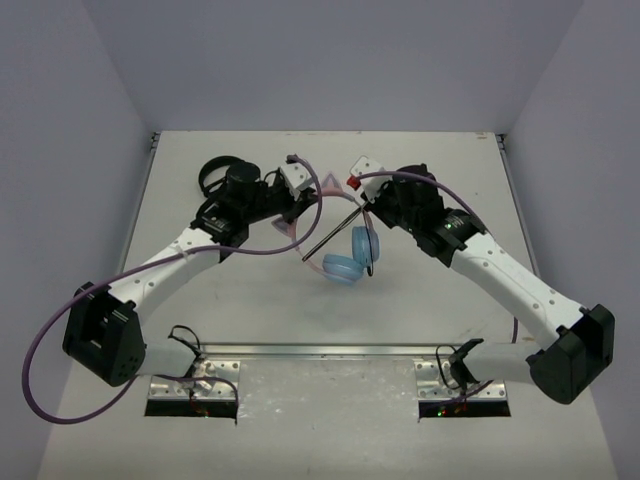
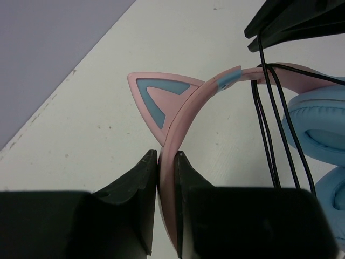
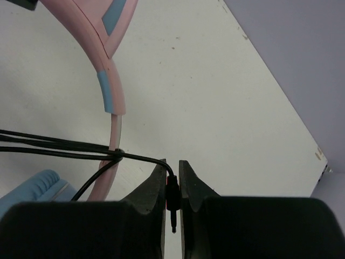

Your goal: Wrap the headphones

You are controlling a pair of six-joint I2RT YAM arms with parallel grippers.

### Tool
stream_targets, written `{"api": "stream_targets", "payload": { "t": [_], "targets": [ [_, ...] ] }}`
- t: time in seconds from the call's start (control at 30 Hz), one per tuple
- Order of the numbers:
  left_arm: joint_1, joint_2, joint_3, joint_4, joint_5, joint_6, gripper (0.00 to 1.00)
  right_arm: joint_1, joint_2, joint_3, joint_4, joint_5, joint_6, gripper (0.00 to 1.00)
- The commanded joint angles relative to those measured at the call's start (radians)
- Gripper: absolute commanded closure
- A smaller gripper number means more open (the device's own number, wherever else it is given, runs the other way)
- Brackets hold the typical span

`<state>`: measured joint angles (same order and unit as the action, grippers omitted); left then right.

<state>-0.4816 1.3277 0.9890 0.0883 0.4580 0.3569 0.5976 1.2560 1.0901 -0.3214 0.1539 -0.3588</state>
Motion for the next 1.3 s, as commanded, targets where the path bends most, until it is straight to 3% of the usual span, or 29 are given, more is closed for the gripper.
{"api": "stream_targets", "payload": {
  "t": [0.0,0.33,0.63,0.8,1.13,1.27],
  "targets": [
    [0.028,-0.033,0.043,0.040,0.064,-0.053,1.00,-0.058,-0.029,0.001,0.104,0.053,0.043,0.99],
    [0.052,-0.013,0.086,0.028,0.153,-0.108,1.00,-0.107,-0.017,-0.035,0.127,-0.065,0.149,0.95],
    [0.058,0.019,0.088,0.062,0.183,-0.119,1.00,-0.156,-0.020,-0.131,0.188,-0.148,0.270,0.82],
    [0.058,0.047,0.091,0.077,0.186,-0.119,1.00,-0.209,-0.015,-0.183,0.208,-0.203,0.346,0.71],
    [0.058,0.111,0.158,0.030,0.288,-0.151,1.00,-0.262,0.042,-0.276,0.259,-0.260,0.465,0.61],
    [0.057,0.123,0.175,0.022,0.275,-0.151,1.00,-0.291,0.036,-0.289,0.254,-0.306,0.515,0.52]
  ]
}}
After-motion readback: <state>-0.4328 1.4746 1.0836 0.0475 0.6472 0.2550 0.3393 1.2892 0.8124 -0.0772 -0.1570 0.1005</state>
